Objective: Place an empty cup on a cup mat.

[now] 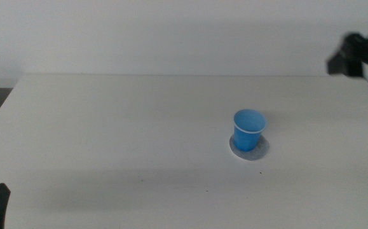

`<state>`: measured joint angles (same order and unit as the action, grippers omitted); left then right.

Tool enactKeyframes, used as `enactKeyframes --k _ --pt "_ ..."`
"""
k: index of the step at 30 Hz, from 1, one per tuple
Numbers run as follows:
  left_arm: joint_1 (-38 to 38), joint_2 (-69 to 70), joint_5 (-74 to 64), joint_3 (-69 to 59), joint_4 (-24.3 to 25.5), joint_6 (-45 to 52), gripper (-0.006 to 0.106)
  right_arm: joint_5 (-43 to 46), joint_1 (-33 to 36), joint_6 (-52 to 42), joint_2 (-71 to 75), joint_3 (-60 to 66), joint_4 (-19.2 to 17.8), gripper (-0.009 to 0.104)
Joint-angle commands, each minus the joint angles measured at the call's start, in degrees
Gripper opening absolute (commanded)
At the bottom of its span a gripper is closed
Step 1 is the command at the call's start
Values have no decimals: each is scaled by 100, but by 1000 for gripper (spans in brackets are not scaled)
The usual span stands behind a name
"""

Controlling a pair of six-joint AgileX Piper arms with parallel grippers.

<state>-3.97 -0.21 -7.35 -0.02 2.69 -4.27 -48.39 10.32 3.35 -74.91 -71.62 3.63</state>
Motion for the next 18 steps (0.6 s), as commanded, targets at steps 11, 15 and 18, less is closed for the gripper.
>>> enactKeyframes --k 11,15,18 --pt "-6 21 73 2 -13 -16 94 916 -283 268 2956 2540 -620 93" --pt "-6 21 73 2 -13 -16 94 910 -283 301 3427 2825 -824 93" --pt "-6 21 73 2 -13 -16 94 1098 -283 258 3745 3152 -824 93"
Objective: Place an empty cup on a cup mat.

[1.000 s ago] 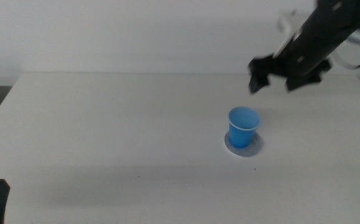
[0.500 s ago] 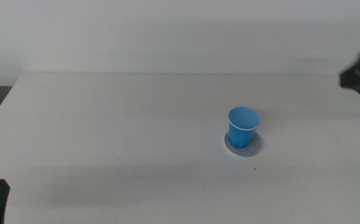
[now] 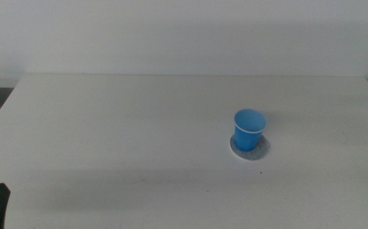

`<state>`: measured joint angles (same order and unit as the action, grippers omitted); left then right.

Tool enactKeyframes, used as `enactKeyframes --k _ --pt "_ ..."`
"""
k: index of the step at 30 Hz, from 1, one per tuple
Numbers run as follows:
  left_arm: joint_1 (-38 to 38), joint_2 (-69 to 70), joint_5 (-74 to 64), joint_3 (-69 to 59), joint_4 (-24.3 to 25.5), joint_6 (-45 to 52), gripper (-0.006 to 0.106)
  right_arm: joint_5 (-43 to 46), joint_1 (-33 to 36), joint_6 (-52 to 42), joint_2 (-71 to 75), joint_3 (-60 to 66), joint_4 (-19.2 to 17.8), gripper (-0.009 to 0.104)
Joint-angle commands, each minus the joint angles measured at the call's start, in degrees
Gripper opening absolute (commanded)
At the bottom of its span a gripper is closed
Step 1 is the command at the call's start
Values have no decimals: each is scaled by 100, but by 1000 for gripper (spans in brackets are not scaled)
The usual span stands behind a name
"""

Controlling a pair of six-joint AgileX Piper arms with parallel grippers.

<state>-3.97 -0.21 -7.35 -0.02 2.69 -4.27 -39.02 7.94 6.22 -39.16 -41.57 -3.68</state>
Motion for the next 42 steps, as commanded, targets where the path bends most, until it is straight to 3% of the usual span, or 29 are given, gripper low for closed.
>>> enactKeyframes --k 1,13,20,32,42 --pt "-6 21 73 2 -13 -16 94 258 -45 -44 254 243 -93 93" --pt "-6 21 73 2 -13 -16 94 772 -45 -47 1190 734 -182 93" --pt "-6 21 73 2 -13 -16 94 2054 -45 -48 1987 1911 -225 93" --pt "-6 21 73 2 -13 -16 94 2055 -45 -20 3916 3704 -225 93" --pt "-6 21 73 2 -13 -16 94 2222 -45 -8 3916 4157 -199 93"
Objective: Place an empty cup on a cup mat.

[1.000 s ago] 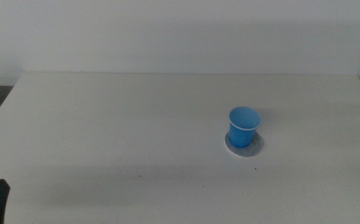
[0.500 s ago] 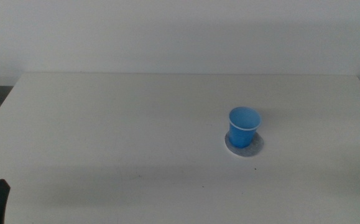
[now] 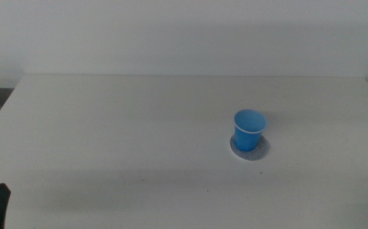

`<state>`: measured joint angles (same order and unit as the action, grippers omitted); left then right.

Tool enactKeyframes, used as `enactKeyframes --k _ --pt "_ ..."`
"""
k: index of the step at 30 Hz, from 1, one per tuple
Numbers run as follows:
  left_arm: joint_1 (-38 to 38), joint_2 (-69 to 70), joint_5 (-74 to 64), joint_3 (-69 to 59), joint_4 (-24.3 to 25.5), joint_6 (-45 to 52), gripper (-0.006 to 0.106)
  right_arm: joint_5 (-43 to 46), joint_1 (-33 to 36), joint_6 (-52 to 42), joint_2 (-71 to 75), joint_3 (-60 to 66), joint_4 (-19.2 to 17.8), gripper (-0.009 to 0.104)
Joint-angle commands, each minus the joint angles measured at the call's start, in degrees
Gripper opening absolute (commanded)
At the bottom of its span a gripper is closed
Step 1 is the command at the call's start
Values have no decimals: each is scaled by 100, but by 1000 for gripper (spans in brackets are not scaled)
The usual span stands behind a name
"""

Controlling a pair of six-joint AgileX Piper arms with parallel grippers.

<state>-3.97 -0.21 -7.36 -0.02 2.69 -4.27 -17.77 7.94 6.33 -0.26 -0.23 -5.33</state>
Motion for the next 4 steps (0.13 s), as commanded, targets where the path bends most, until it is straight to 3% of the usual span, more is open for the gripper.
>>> enactKeyframes --k 1,4 --pt "-6 21 74 2 -13 -16 94 123 -45 -19 26 23 -45 93" --pt "-6 21 74 2 -13 -16 94 122 -45 -19 26 23 -34 93"
